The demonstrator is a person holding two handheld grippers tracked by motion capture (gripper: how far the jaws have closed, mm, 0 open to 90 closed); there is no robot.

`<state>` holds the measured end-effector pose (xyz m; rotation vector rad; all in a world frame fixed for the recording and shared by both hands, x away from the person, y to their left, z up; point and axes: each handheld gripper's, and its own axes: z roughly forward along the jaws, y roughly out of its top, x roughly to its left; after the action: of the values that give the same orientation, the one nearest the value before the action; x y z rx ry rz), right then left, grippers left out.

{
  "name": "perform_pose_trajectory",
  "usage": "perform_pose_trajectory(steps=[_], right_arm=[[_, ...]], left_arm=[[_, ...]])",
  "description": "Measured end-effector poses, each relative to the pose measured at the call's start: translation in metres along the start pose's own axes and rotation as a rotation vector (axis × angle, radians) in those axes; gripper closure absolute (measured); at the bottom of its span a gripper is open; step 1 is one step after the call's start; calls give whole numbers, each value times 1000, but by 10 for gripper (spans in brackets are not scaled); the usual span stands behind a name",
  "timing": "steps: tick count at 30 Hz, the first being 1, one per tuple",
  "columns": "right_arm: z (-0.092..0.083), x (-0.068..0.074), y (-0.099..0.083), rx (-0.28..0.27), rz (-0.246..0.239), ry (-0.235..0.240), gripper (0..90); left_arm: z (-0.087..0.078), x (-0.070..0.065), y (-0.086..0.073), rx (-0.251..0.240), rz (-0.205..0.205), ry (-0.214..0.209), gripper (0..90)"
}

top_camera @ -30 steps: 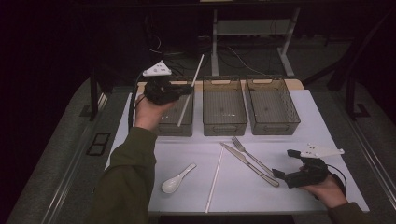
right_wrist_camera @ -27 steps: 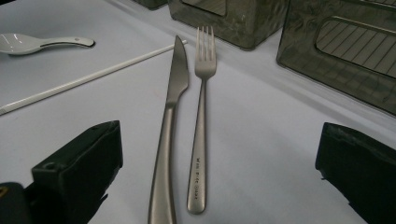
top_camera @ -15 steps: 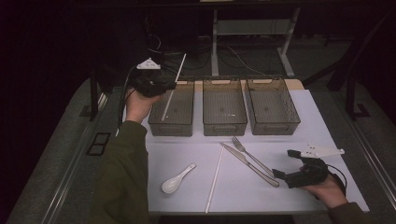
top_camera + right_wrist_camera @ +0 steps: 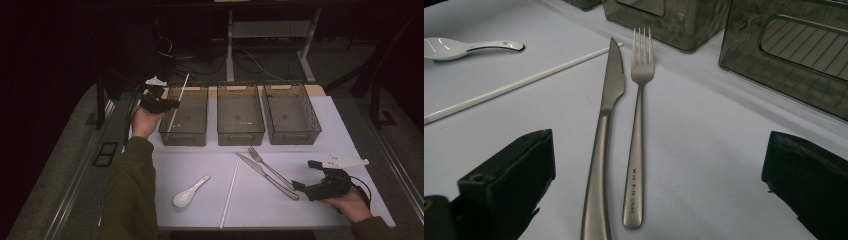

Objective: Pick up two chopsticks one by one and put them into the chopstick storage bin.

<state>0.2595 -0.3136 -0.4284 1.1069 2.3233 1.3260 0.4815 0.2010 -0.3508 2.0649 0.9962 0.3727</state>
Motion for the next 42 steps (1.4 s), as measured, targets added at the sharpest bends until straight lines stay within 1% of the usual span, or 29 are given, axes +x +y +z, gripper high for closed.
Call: perform_pose_trajectory(steps=[5,8,10,13,14,15,19,20,22,23,24,26,27,28,34,35,36,37,39,42], right_arm=[[0,0,0,-2,-5,1,5],[0,0,0,0,-2,1,5],[0,0,0,-2,-4,0,5],[0,0,0,-1,-3,1,5],[0,0,0,-2,-4,1,5],[0,0,0,-2,-5,2,5],[-1,0,0,-5,-2,2,5],[-1,0,0,-5,-2,3,5],[-1,0,0,-5,-2,2,5],[-1,0,0,-5,-1,2,5],[-1,0,0,-4,-4,3,5],[-1,0,0,-3,-4,3,5],[-1,0,0,-3,-3,3,5],[-1,0,0,-3,-3,3,5],[0,1,0,1,-5,2,5],[0,1,0,0,-5,2,5],[0,1,0,1,-5,2,5],[0,1,0,1,-6,1,5],[0,1,0,1,-7,1,5],[-1,1,0,-1,-11,-1,5]], left_arm=[[10,3,-4,-12,-31,16,850],[19,2,-7,-17,-63,25,848],[25,1,-7,-11,-69,27,846],[31,-1,-5,1,-77,50,838],[32,-2,-5,3,-78,64,836],[33,-2,-4,-1,-86,69,830],[33,-3,-4,-14,-90,74,799],[32,-3,-3,-14,-86,77,797],[30,-4,-3,-24,-89,84,767],[29,-5,-3,-26,-88,83,752],[28,-5,-2,-18,-77,78,735],[25,-7,-2,-13,-75,68,677],[23,-9,-1,-14,-67,66,665],[20,-11,-1,-23,-61,65,649],[6,-24,-1,-58,-60,32,524],[5,-27,-2,-65,-66,26,506],[3,-29,-2,-67,-57,8,484],[1,-32,-3,-66,-63,4,471],[-2,-37,-5,-71,-47,-6,445],[-7,-45,-9,-97,-50,-31,424]])
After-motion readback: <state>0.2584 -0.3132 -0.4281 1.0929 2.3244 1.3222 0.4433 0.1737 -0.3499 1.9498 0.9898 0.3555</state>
